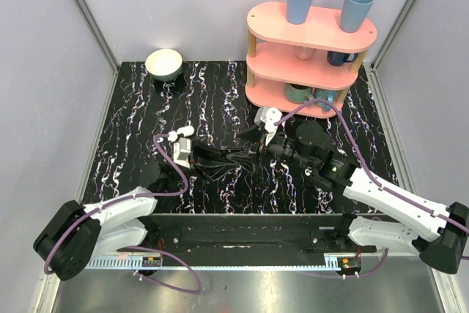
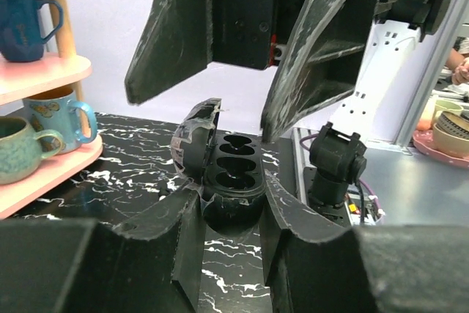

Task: Insert the wireless bluetooth earbuds into the charging case
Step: Pick up the left earbud from the center of the board.

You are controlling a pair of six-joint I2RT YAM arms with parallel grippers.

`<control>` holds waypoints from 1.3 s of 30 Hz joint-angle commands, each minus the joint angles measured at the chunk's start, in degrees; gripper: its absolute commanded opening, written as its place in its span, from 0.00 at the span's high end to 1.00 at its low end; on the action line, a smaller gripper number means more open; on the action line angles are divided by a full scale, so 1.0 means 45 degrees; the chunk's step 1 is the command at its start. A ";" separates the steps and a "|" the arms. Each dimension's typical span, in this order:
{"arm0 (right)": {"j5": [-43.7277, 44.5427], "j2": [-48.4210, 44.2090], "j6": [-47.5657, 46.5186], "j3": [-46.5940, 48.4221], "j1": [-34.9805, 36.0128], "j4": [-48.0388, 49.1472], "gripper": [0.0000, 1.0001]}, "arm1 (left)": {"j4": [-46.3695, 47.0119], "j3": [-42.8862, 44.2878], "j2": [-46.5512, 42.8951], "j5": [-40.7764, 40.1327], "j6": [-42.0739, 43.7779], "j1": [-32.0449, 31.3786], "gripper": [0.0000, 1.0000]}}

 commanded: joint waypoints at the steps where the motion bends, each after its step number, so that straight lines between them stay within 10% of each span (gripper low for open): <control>1: 0.0768 -0.0673 0.0361 -0.0208 0.0071 0.1193 0.25 | 0.4377 -0.0268 -0.0166 -0.0823 0.0948 0.0070 1.00; 11: 0.6308 -0.2508 0.2234 -0.0873 0.0071 0.0787 0.14 | 0.3852 -0.1166 -0.0964 -0.2756 0.2491 0.0070 1.00; 18: 1.2697 -0.3017 0.4791 -0.0697 -0.0513 -0.4263 0.14 | 0.2601 -0.1186 -0.2255 -0.2895 0.3097 0.0070 1.00; 27: 0.7300 -0.2532 0.8817 -0.2238 -0.5802 -0.7847 0.26 | 0.2521 -0.1147 -0.3095 -0.2426 0.2844 0.0051 1.00; 39: 0.5691 -0.1262 0.8959 -0.4467 -0.8971 -0.5840 0.47 | 0.2502 -0.1245 -0.3311 -0.1976 0.2687 0.0051 1.00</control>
